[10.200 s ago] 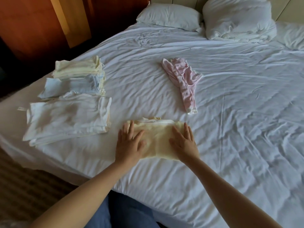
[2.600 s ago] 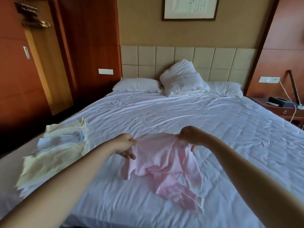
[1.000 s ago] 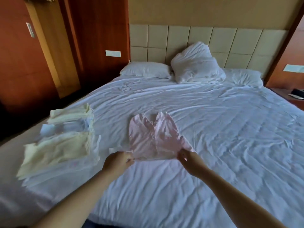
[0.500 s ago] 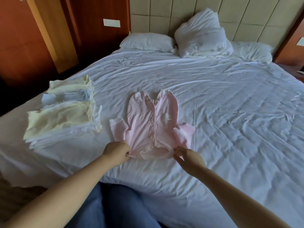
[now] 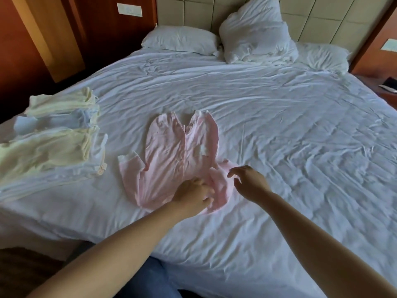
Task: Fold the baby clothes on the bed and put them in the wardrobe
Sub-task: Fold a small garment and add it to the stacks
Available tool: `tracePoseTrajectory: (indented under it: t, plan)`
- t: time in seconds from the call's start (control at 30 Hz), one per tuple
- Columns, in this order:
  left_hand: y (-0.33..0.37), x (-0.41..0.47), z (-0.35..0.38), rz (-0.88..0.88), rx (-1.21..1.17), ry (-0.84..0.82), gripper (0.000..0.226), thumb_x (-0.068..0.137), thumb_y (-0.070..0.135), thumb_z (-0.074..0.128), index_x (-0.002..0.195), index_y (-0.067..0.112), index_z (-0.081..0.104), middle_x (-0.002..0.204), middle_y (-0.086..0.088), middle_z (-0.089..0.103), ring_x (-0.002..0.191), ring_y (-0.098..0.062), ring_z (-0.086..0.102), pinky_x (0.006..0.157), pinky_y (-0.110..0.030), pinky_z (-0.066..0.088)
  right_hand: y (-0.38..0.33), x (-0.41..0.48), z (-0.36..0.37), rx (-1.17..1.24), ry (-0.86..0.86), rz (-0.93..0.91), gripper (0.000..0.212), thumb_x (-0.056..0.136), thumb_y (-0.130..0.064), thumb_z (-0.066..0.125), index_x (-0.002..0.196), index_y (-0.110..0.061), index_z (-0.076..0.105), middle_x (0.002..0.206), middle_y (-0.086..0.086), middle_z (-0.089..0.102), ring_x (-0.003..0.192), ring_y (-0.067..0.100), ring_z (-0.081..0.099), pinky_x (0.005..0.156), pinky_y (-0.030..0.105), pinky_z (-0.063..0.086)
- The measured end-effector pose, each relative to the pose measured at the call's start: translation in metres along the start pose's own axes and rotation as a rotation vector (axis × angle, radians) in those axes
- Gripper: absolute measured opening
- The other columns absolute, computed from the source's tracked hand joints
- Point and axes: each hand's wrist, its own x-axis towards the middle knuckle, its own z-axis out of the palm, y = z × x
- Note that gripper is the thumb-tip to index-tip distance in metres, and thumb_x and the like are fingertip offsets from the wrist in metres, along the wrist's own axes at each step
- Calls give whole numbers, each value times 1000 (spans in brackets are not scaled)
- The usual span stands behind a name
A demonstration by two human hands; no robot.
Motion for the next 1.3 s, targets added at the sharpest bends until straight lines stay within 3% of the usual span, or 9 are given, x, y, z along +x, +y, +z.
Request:
tracePoseTrajectory:
  t: [0.17, 0.27, 0.47, 0.67, 0.77, 0.97, 1.13, 1.23, 1.3]
  plan:
    - [-8, 14, 23, 14, -53, 73, 29, 85, 33, 48, 106, 25, 66, 114, 5, 59, 102, -19, 59, 82, -34, 49, 21, 25, 5, -198, -245, -227, 56, 90, -16, 53, 139, -43, 46, 156, -18, 28, 146, 4, 18, 109, 33, 34]
    - [-19, 14, 33, -2, -122, 107, 25, 84, 34, 55, 104, 26, 67, 114, 9, 60, 102, -15, 58, 85, -30, 49, 27, 39, 8, -167, -225, -290, 44, 94, -27, 55, 135, -44, 51, 151, -15, 40, 141, 9, 32, 107, 36, 40]
    - [-22, 17, 34, -46, -195, 120, 21, 83, 34, 57, 101, 28, 67, 113, 12, 61, 101, -15, 58, 84, -30, 48, 32, 47, 23, -72, 36, -398, 19, 87, -25, 69, 105, -30, 73, 116, -13, 69, 102, 25, 60, 73, 36, 51]
    - [-17, 21, 23, -107, -150, 12, 26, 85, 29, 63, 111, 28, 64, 122, 10, 58, 112, -16, 53, 92, -34, 45, 27, 52, 16, -169, 41, -408, 14, 92, -24, 61, 103, -20, 68, 98, 0, 67, 105, 25, 59, 81, 38, 48]
    - [-11, 25, 17, -128, -120, -28, 34, 84, 27, 65, 118, 26, 62, 124, 8, 57, 117, -18, 51, 93, -32, 44, 41, 38, 6, -228, 44, -448, 10, 91, -17, 63, 98, -17, 70, 88, 3, 68, 96, 29, 61, 76, 39, 49]
    - [11, 42, 10, -195, 64, -108, 46, 87, 30, 56, 132, 25, 50, 133, 2, 49, 123, -22, 46, 93, -34, 42, 72, 1, -17, -340, -84, -393, 30, 98, -22, 48, 121, -28, 66, 116, -8, 65, 116, 19, 51, 98, 35, 41]
    - [24, 57, 22, -209, 249, -113, 43, 97, 42, 40, 134, 21, 45, 132, -4, 47, 119, -26, 47, 92, -38, 41, 67, -20, -22, -258, -240, -216, 32, 94, -32, 48, 122, -34, 65, 119, -3, 65, 112, 22, 54, 98, 33, 38]
    - [28, 55, 37, -176, 389, -45, 56, 93, 50, 27, 133, 18, 49, 128, -6, 50, 110, -27, 52, 85, -38, 45, 64, -21, -24, -127, -151, -31, 28, 92, -36, 49, 109, -26, 70, 110, 3, 64, 107, 25, 57, 82, 30, 37]
    - [31, 52, 48, -185, 420, -36, 67, 88, 55, 20, 134, 16, 50, 130, -5, 51, 109, -25, 53, 83, -38, 43, 67, -17, -19, -109, -31, 5, 27, 93, -28, 48, 113, -24, 66, 117, 1, 61, 115, 22, 51, 87, 31, 36]
